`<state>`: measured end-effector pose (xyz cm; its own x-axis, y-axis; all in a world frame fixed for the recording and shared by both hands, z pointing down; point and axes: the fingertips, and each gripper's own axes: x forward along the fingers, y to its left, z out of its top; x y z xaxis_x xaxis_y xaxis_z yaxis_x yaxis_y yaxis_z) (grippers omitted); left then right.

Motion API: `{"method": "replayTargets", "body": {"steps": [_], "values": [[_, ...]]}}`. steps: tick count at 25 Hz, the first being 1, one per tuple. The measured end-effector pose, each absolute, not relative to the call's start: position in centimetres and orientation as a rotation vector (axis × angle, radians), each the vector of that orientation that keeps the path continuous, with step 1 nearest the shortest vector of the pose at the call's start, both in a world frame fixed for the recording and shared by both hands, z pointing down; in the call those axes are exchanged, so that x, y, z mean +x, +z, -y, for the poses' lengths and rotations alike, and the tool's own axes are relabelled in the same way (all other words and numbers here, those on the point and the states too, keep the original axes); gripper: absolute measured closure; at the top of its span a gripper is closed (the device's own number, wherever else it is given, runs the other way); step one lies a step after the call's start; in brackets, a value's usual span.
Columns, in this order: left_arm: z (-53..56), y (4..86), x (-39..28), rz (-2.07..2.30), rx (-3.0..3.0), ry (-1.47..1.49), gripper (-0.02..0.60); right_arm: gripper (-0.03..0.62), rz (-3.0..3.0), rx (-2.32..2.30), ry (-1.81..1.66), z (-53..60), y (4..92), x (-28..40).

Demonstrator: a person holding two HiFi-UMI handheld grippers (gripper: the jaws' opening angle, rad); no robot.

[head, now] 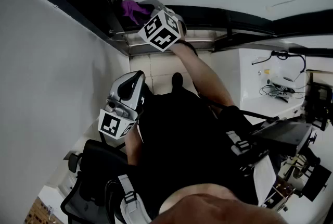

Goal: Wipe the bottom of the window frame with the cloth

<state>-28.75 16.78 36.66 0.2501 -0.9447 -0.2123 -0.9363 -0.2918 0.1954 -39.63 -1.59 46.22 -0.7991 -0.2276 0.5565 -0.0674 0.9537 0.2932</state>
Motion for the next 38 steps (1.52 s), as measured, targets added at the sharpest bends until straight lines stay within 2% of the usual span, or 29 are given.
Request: {"method": "replayTargets", "body": {"steps": [5,9,14,20,25,29,35,38], "values": [[-16.2,36.4,-28.0,1.846,2.466,-0.462,0.58,0.511,2.331,0.029,-0.571,-0.8,49.9,-43.2],[-16.2,36.3,-28.5,1.856,2.474,-0.452,0.58,0.516,2.241,-0.019,-0.529,-0.1,49.1,-40.5],[-15.8,36.4,-28.5,1.854,2.46,-0.468,0.58,0.516,2.388,-0.018,-0.44,-1.2,49.5,-43.3],[-15.4,35.7,-28.3,1.846,2.496,-0.446,0.58,0.514,2.232,0.133,-0.573,1.4,48.7,-38.8],[-14.4,35.3,-27.5,1.814,2.519,-0.425,0.58,0.511,2.343,-0.04,-0.609,-1.9,49.5,-42.9],[-13.8,35.5,-27.6,1.809,2.521,-0.373,0.58,0.514,2.26,0.121,-0.557,2.4,50.1,-37.3],[-11.9,36.0,-26.3,1.753,2.538,-0.332,0.58,0.516,1.924,0.45,-0.538,12.6,50.8,-22.0],[-10.7,35.0,-24.9,1.701,2.592,-0.317,0.58,0.514,1.802,0.446,-0.644,13.2,49.4,-20.6]]}}
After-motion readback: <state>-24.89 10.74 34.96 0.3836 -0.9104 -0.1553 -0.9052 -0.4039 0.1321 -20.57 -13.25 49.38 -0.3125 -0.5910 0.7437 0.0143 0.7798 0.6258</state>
